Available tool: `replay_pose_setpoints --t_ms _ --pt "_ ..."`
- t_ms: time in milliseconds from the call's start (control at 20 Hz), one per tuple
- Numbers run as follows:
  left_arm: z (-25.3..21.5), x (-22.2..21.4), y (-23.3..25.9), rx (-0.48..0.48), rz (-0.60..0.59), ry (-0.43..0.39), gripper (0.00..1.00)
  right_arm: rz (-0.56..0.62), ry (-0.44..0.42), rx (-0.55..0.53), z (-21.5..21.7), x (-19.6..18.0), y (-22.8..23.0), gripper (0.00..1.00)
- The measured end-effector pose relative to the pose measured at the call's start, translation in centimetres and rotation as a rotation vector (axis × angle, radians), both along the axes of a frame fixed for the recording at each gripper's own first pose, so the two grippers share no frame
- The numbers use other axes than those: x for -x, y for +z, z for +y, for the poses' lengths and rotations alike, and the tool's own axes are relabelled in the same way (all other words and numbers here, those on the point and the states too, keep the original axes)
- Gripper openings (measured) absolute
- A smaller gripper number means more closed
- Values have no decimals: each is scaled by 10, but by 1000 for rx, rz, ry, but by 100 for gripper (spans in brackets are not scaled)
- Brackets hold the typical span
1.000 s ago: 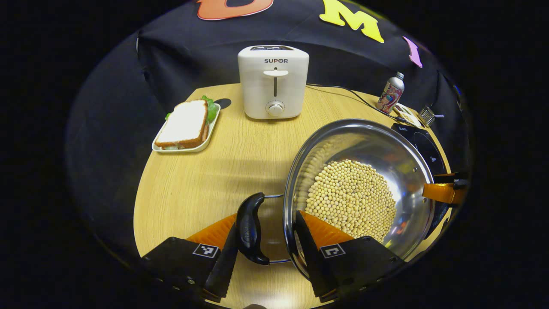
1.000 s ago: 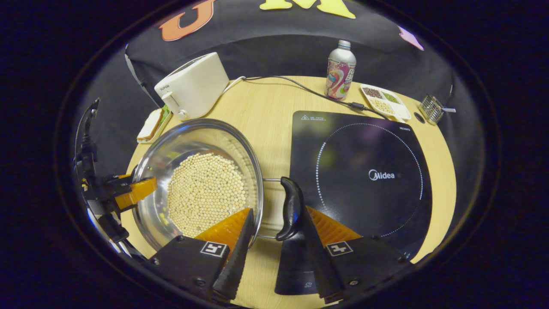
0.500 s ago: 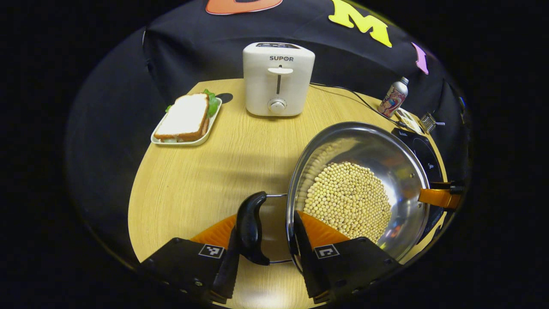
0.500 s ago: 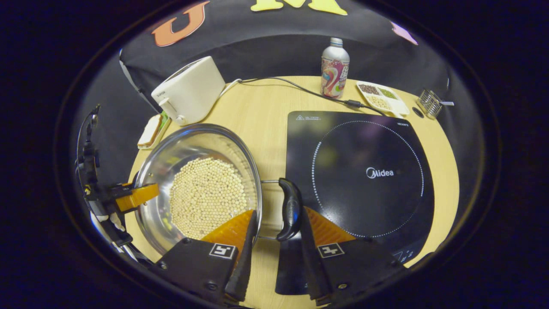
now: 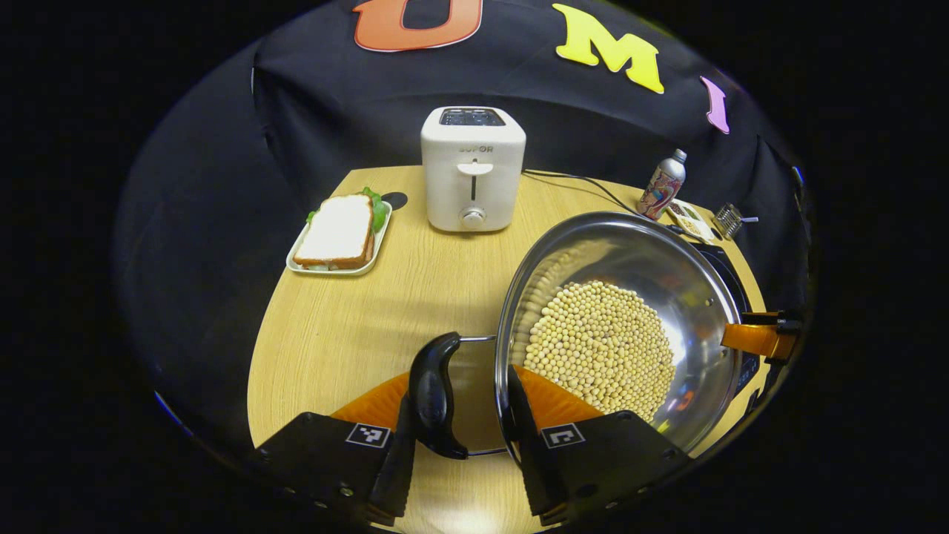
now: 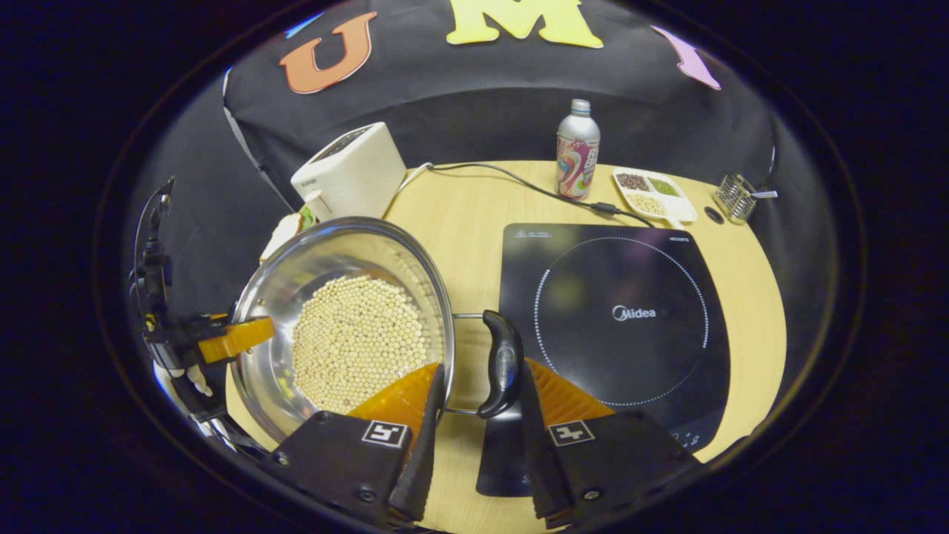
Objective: First push the handle of the pot to place it horizontally, then grasp the pot with both hands and set it on the induction cooktop.
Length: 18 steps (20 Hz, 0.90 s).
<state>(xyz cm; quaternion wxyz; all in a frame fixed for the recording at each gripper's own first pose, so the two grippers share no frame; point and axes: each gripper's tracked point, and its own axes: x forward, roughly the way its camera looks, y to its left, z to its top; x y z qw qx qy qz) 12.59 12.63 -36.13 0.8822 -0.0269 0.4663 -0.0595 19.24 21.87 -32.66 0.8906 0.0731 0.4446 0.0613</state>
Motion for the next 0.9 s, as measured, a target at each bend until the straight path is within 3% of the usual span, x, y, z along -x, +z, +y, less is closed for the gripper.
replay_pose_setpoints --t_ms 300,900 --pt "-34 1 27 8 -40 -43 59 -40 -44 -2 -44 16 23 53" --pt "-164 3 49 17 -46 -102 59 -47 -128 -4 -175 37 32 53"
